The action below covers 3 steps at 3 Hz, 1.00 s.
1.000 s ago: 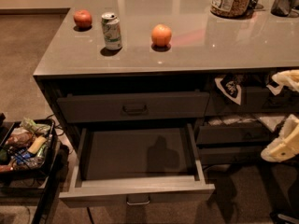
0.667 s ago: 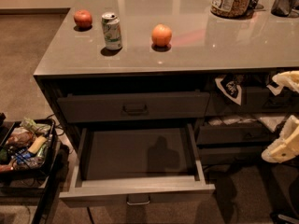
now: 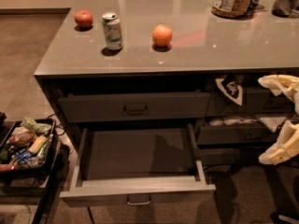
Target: Close middle drawer
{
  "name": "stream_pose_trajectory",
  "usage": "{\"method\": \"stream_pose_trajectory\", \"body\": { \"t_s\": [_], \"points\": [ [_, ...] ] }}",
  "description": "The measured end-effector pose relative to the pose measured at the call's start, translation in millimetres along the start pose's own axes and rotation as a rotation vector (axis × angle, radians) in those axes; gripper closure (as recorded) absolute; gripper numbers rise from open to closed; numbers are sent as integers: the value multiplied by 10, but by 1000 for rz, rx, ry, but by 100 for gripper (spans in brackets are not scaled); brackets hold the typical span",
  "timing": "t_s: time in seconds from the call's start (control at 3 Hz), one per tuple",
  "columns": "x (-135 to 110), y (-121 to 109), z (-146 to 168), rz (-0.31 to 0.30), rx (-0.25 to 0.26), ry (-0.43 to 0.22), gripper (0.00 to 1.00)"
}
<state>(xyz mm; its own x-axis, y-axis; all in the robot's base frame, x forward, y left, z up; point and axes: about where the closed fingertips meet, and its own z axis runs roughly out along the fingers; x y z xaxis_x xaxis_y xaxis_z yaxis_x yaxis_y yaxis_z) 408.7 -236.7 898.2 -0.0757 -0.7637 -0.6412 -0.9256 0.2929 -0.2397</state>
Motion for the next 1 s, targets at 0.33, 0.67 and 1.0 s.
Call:
{"method": "stream_pose_trajectory", "body": {
  "t_s": [0.33, 0.67, 1.0],
  "points": [
    [-2, 114, 148, -51, -46, -171, 0],
    [-21, 328, 301, -17, -44, -269, 0],
    [9, 484, 435, 51, -59, -306, 0]
  ]
}}
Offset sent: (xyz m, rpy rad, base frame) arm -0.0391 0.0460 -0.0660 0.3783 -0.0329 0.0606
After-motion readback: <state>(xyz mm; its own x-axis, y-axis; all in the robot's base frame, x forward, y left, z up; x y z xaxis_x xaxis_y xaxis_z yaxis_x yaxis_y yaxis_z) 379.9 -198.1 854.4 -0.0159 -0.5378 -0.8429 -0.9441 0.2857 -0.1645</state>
